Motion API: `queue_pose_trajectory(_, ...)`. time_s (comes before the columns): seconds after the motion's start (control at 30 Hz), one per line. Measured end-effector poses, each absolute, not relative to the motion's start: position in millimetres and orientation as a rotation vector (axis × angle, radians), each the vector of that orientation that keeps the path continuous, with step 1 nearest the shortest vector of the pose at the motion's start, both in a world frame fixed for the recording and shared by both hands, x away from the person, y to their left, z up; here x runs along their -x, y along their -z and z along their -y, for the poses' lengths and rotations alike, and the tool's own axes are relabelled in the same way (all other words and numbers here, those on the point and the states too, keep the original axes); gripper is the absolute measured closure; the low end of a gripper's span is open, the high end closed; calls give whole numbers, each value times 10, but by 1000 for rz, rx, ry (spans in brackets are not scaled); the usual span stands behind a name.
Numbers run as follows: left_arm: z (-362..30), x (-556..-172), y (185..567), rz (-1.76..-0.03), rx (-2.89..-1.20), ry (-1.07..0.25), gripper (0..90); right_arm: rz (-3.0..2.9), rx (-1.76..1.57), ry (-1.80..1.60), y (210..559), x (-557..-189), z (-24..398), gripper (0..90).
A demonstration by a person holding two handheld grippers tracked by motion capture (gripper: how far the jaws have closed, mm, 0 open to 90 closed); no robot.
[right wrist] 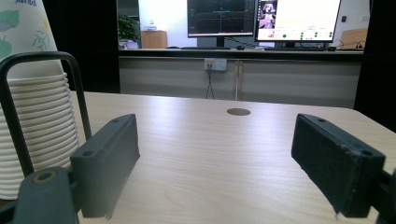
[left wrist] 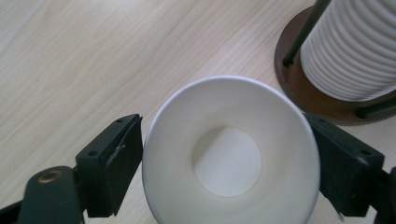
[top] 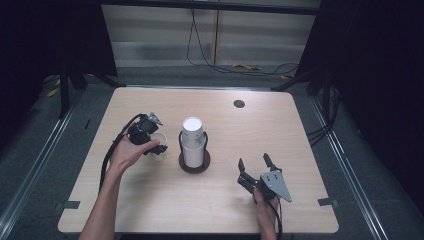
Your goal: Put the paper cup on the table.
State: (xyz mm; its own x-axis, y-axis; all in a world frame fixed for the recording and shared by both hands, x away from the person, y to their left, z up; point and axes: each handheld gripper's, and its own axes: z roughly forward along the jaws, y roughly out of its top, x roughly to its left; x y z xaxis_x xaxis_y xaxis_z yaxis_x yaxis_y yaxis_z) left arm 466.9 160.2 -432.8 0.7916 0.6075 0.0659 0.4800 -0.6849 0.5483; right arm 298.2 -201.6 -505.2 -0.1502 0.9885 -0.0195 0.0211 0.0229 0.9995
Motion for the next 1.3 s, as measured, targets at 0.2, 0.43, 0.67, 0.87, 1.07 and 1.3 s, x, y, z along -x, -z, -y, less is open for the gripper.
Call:
queue_pose_trajectory(0.2,-1609,-4649,4300,-800,-2438,-350,167,-1346,-1135,-1292,5052,-2981,2016,144)
queue_pose_trajectory(0.43,-1619,-4606,4302,-792,-2322,-313,173,-1347,-1135,-1292,5052,-2982,2016,143)
queue_pose_trajectory(0.67,-1666,-4552,4275,-809,-2271,-360,173,-1346,-1134,-1294,5053,-2981,2017,143)
queue_pose_trajectory(0.87,-1725,-4449,4204,-812,-2157,-393,173,-1346,-1134,-1294,5052,-2981,2016,142)
queue_pose_trajectory(1.07,-1728,-4295,4237,-803,-2086,-461,173,-1346,-1131,-1297,5053,-2979,2018,141)
queue_pose_trajectory(1.3,-1746,-4067,4323,-781,-1936,-524,173,-1346,-1128,-1297,5054,-2979,2019,140)
